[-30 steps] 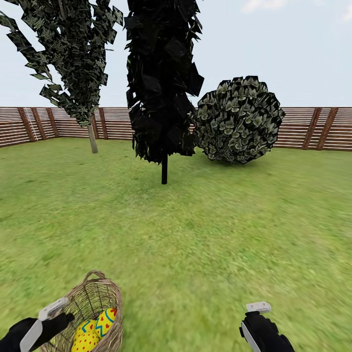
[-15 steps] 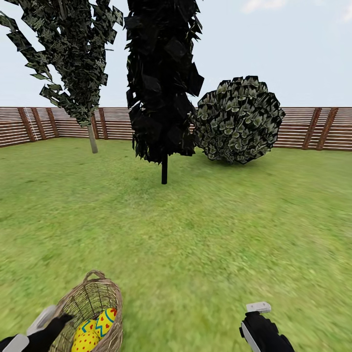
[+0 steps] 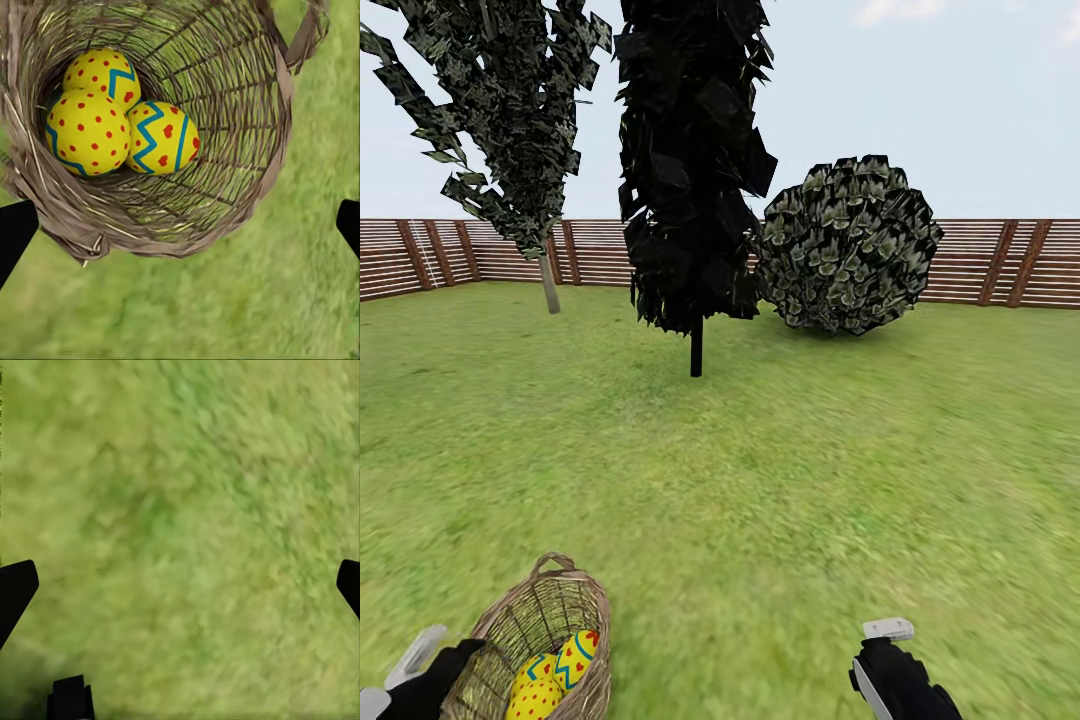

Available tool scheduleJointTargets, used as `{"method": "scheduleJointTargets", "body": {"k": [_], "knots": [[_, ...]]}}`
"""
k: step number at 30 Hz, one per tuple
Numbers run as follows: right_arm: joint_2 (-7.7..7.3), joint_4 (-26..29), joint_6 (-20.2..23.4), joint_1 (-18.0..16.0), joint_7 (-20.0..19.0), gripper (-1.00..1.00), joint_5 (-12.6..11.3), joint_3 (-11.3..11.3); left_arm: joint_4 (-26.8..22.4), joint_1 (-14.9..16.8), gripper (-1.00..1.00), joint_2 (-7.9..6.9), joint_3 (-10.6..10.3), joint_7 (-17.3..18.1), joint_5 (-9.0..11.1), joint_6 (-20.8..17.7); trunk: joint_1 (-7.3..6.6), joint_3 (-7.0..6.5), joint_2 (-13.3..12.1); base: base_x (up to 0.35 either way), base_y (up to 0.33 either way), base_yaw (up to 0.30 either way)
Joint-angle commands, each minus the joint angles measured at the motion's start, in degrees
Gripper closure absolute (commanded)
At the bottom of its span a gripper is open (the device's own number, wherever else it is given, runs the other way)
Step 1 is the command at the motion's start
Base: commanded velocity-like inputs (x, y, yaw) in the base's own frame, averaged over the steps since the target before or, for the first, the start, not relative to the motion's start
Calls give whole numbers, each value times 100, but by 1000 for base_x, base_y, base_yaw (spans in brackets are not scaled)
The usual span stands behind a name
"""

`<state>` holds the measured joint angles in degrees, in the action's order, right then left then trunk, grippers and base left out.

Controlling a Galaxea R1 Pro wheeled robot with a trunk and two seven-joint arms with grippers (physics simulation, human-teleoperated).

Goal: Take the three Easter eggs out of the wicker basket on the lawn in the garden, then place them on the lawn next to a single tree (choose any tree) so that all three eggs are next to the same tree and none are left in the basket.

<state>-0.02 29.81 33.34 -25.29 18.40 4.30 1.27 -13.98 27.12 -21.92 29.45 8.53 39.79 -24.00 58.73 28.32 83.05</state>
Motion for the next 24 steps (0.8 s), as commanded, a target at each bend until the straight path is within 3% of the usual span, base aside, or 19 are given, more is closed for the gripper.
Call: {"method": "scheduleJointTargets", "body": {"k": [1,4,8,11,15,19,24], "knots": [[1,7,50,-2,-2,-100,44,13,11,3,-100,-23,169,12,114,-36,0,6,3,0,0,0],[2,7,50,-2,-3,-100,44,13,57,-2,-100,-76,401,15,264,-35,0,6,3,0,0,0],[2,7,50,-2,-3,-100,44,13,157,-5,-100,-144,551,16,368,-34,0,6,3,0,0,0],[2,7,48,-2,-3,-100,44,13,253,-5,-100,-159,718,15,560,-29,0,6,3,0,0,0],[2,7,50,-2,-3,-100,44,13,281,-5,-100,-200,782,-2,637,2,0,6,3,0,0,0],[2,7,50,-2,-3,-100,44,13,295,-5,-100,-208,789,-62,643,441,0,6,3,0,0,0],[2,7,50,-2,-3,-100,44,13,299,-5,-100,-209,793,-219,649,652,0,6,3,0,0,0]]}}
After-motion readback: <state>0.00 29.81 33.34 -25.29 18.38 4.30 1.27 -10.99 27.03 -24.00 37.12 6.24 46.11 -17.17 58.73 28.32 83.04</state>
